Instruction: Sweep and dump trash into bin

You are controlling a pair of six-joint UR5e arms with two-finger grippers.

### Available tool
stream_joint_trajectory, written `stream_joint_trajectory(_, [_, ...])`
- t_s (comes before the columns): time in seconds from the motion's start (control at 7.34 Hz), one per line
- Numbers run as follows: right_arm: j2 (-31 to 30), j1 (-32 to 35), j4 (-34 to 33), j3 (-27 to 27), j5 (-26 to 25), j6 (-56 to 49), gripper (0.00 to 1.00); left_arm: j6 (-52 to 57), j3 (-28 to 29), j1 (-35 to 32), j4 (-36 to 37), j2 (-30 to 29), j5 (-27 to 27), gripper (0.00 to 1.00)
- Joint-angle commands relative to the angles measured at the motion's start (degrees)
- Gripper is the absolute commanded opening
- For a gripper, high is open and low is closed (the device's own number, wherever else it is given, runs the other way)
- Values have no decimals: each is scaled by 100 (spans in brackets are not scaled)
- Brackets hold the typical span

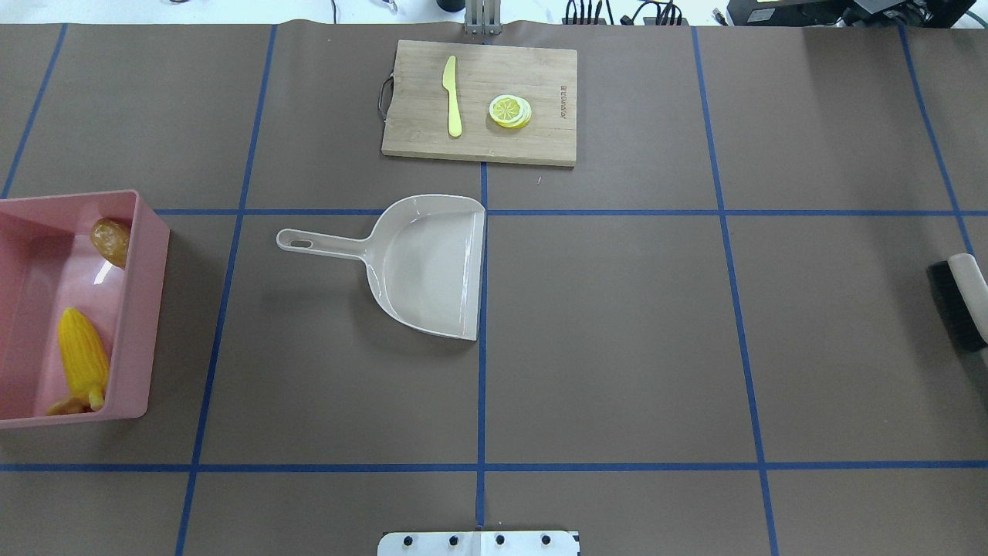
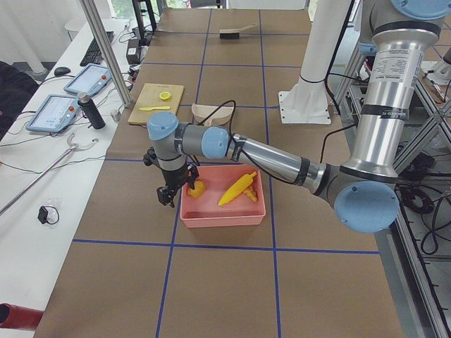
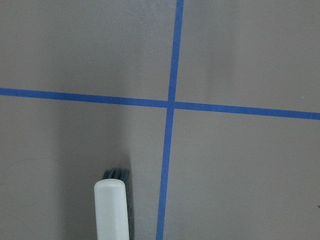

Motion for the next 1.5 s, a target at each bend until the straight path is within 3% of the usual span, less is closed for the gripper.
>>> stream_joint_trajectory(0.0, [-5,0,0,-23,-3,3,100,-733,-165,-803,26,694,-17,99])
stream_joint_trajectory(0.41, [3,0,9,12,-12,-5,100,-1232,-157,-1237,-27,1159,-936,99])
stream_joint_trajectory(1.36, [-5,0,0,21,-12,-5,100,-1215,-227,-1265,-35,1169,-861,99])
